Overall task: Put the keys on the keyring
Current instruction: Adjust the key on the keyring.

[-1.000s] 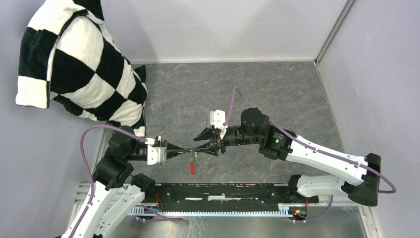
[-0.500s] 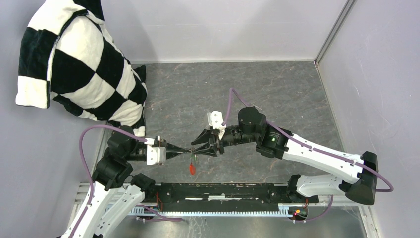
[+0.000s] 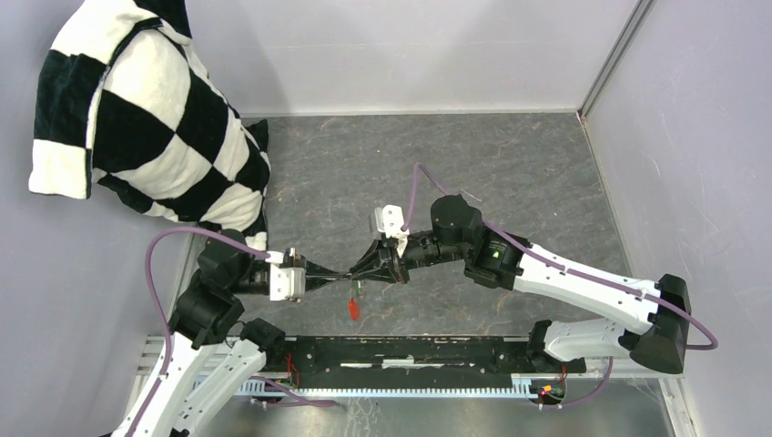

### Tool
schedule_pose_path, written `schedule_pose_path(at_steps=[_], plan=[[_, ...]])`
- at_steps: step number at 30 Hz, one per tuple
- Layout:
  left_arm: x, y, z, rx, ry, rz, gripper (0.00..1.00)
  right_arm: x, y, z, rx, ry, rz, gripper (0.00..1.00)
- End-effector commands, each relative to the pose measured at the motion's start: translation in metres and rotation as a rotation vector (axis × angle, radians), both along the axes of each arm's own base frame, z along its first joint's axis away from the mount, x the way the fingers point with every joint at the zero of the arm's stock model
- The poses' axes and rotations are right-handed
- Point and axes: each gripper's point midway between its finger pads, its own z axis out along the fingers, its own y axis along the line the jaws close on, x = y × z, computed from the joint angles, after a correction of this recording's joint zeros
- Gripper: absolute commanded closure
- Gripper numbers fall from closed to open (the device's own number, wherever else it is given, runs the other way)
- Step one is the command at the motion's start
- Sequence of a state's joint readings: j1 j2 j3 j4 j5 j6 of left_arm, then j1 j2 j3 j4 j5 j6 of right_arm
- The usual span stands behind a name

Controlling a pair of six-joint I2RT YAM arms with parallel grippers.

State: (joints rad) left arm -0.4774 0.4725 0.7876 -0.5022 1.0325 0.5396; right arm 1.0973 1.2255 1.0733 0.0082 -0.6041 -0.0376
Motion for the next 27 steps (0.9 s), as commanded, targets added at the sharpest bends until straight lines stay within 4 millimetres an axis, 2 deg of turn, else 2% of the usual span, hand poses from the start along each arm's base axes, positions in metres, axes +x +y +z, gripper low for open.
schedule_pose_path(at_steps=[1,2,3,7,9,11,13,15,20,27], plan=[[-0.008,-0.001,0.018,-0.029,-0.016,-0.031,0.98,0.002,0.003,0.015,0.045,-0.036,0.008,0.91],[-0.008,-0.001,0.018,-0.030,-0.017,-0.032,0.98,0.004,0.002,0.016,0.043,-0.039,0.000,0.98],[-0.008,0.000,0.018,-0.029,-0.016,-0.031,0.98,0.005,0.001,0.015,0.038,-0.039,-0.007,0.99],[-0.008,0.000,0.012,-0.021,-0.007,-0.031,0.98,0.008,-0.003,0.018,0.036,-0.048,-0.034,0.99],[-0.007,0.000,0.008,-0.011,0.002,-0.026,0.98,0.010,-0.005,0.012,-0.005,-0.041,-0.050,0.99],[-0.006,0.000,0.002,0.010,0.010,-0.026,0.87,0.013,-0.005,0.011,-0.034,-0.037,-0.058,0.99],[-0.003,0.001,-0.005,0.041,0.021,-0.018,0.68,0.015,-0.005,0.004,-0.087,-0.029,-0.064,0.99],[-0.002,0.003,-0.013,0.079,0.030,-0.021,0.60,0.018,-0.005,-0.005,-0.147,-0.025,-0.074,0.99],[0.002,0.005,-0.023,0.160,0.030,-0.036,0.61,0.024,-0.005,-0.018,-0.250,-0.038,-0.091,0.99],[0.011,0.004,-0.025,0.181,0.036,-0.020,0.68,0.023,-0.001,-0.022,-0.307,-0.053,-0.084,0.99]])
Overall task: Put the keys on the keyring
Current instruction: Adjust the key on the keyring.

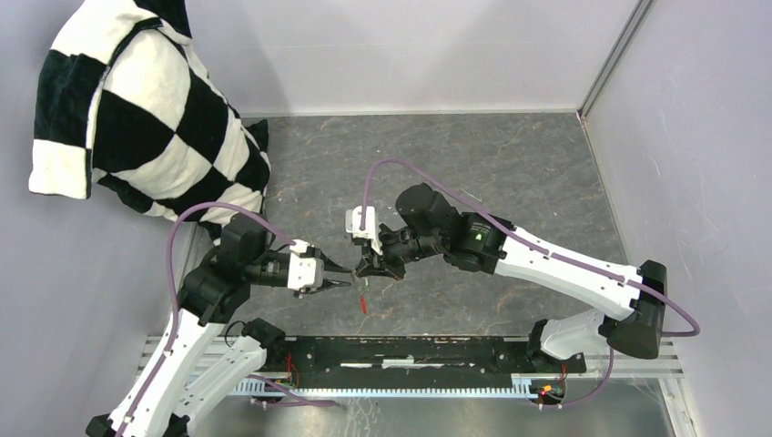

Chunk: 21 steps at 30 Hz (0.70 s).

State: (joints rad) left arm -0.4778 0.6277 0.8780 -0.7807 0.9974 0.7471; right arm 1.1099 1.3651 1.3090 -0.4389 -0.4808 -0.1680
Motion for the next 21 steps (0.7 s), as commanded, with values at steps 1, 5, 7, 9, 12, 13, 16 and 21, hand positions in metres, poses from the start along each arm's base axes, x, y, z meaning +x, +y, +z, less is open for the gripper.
schedule_pose_path(at_steps=[1,5,7,9,12,13,16,21], plan=[[0.000,0.000,0.009,0.002,-0.051,-0.023,0.69,0.003,0.003,0.018,0.006,-0.052,-0.004,0.99],[-0.002,-0.002,0.008,-0.003,-0.023,-0.043,0.71,0.002,0.007,0.019,-0.001,-0.053,0.001,0.99],[-0.003,-0.003,0.007,-0.006,-0.011,-0.053,0.71,0.002,0.011,0.020,0.004,-0.052,0.003,0.99],[-0.003,-0.004,0.007,-0.006,-0.008,-0.058,0.73,0.001,0.014,0.023,0.014,-0.048,0.008,0.99],[-0.001,-0.004,0.005,0.000,-0.016,-0.054,0.77,-0.002,0.017,0.025,0.025,-0.043,0.020,0.99],[0.001,-0.004,0.006,-0.002,-0.021,-0.047,0.79,-0.003,0.018,0.025,0.025,-0.043,0.025,0.99],[0.004,-0.004,0.008,-0.005,-0.036,-0.029,0.90,-0.003,0.019,0.023,0.018,-0.041,0.031,0.99],[0.007,-0.001,0.005,0.005,-0.076,-0.010,0.98,-0.005,0.017,0.028,0.036,-0.043,0.034,0.99]])
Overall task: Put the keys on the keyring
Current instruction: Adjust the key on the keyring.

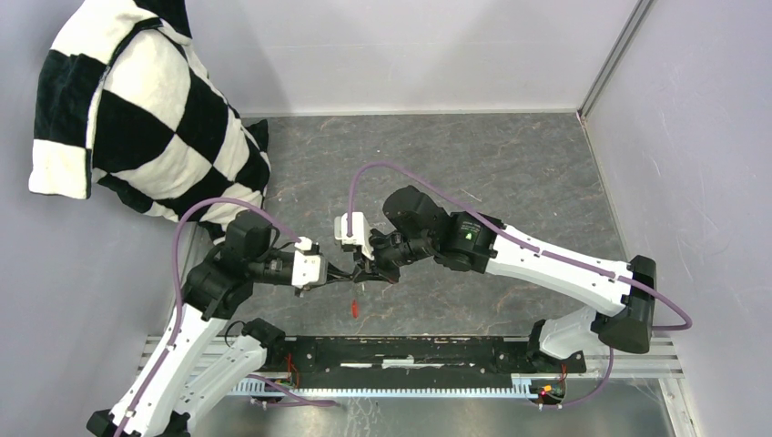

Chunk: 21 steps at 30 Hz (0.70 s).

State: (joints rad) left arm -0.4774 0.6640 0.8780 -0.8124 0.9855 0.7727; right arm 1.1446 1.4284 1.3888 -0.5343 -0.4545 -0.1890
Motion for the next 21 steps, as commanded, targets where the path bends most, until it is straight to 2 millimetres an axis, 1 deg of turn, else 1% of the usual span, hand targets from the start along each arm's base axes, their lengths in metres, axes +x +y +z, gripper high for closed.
schedule_pose_path(at_steps=[1,2,3,4,7,9,11,12,13,17,21], plan=[[0.003,0.000,0.016,-0.032,-0.118,-0.014,0.98,0.000,0.011,0.040,0.124,-0.043,0.014,0.99],[0.004,0.000,0.016,-0.031,-0.130,-0.014,0.98,0.000,0.011,0.044,0.144,-0.039,0.006,0.95],[0.004,0.000,0.017,-0.035,-0.136,-0.011,0.98,0.000,0.011,0.048,0.165,-0.034,-0.005,0.87],[0.006,-0.001,0.019,-0.043,-0.141,0.000,0.98,-0.001,0.009,0.051,0.187,-0.029,-0.005,0.83],[0.013,-0.002,0.029,-0.088,-0.158,0.047,0.98,0.001,0.004,0.063,0.272,-0.007,-0.029,0.71],[0.013,-0.003,0.036,-0.121,-0.168,0.064,0.98,0.007,-0.005,0.070,0.319,0.009,-0.065,0.62],[0.012,-0.003,0.041,-0.150,-0.159,0.079,0.98,0.012,-0.014,0.072,0.358,0.039,-0.106,0.56],[0.012,-0.003,0.043,-0.160,-0.157,0.085,0.98,0.014,-0.018,0.077,0.388,0.055,-0.121,0.53],[0.012,-0.003,0.046,-0.171,-0.155,0.090,0.98,0.017,-0.023,0.078,0.409,0.071,-0.139,0.50],[0.011,-0.006,0.054,-0.207,-0.119,0.098,0.98,0.016,-0.036,0.081,0.481,0.114,-0.180,0.46],[0.009,-0.009,0.061,-0.236,-0.097,0.087,0.98,0.012,-0.035,0.080,0.515,0.162,-0.181,0.45]])
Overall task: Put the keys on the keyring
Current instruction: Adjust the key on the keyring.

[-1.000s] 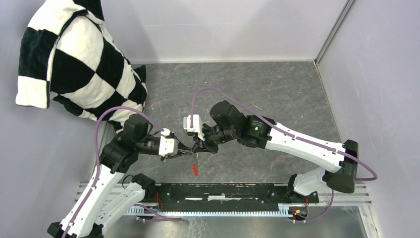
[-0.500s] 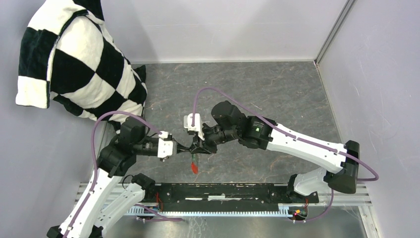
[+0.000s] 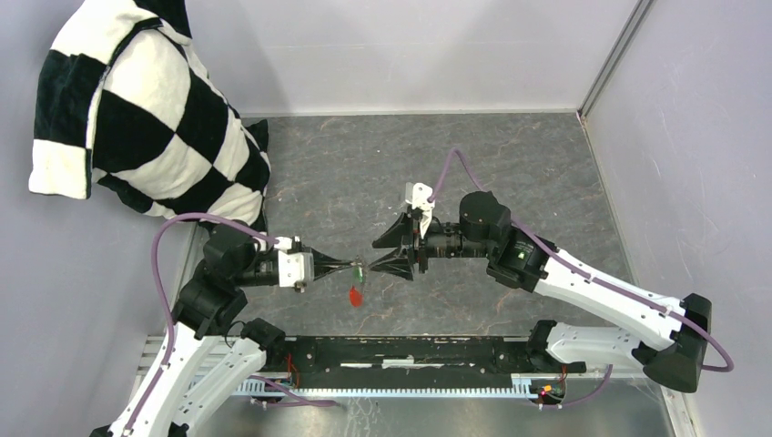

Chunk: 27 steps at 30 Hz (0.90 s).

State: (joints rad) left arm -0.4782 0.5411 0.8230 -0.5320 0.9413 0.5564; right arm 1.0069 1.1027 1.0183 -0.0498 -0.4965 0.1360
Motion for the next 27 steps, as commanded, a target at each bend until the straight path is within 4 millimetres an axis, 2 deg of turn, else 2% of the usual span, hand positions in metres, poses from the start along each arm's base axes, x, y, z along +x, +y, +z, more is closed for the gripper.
schedule_pose_path(at_steps=[1,6,10,13,18,27], plan=[[0.000,-0.006,0.023,-0.081,0.008,-0.009,0.98,-0.008,0.005,0.029,0.145,0.040,0.024,0.45],[0.003,-0.006,0.031,-0.105,0.005,0.010,0.98,-0.015,0.007,0.032,0.202,0.092,0.053,0.45],[0.002,-0.007,0.037,-0.131,0.000,0.009,0.98,-0.012,0.010,0.032,0.227,0.123,0.037,0.48],[0.000,-0.008,0.040,-0.145,-0.001,0.000,0.98,-0.009,0.012,0.031,0.231,0.144,0.030,0.58],[-0.003,-0.007,0.045,-0.160,-0.008,-0.007,0.98,-0.005,0.007,0.027,0.236,0.166,0.013,0.88],[-0.004,-0.009,0.052,-0.179,-0.016,-0.020,0.98,-0.007,0.002,0.019,0.225,0.180,0.010,0.94]])
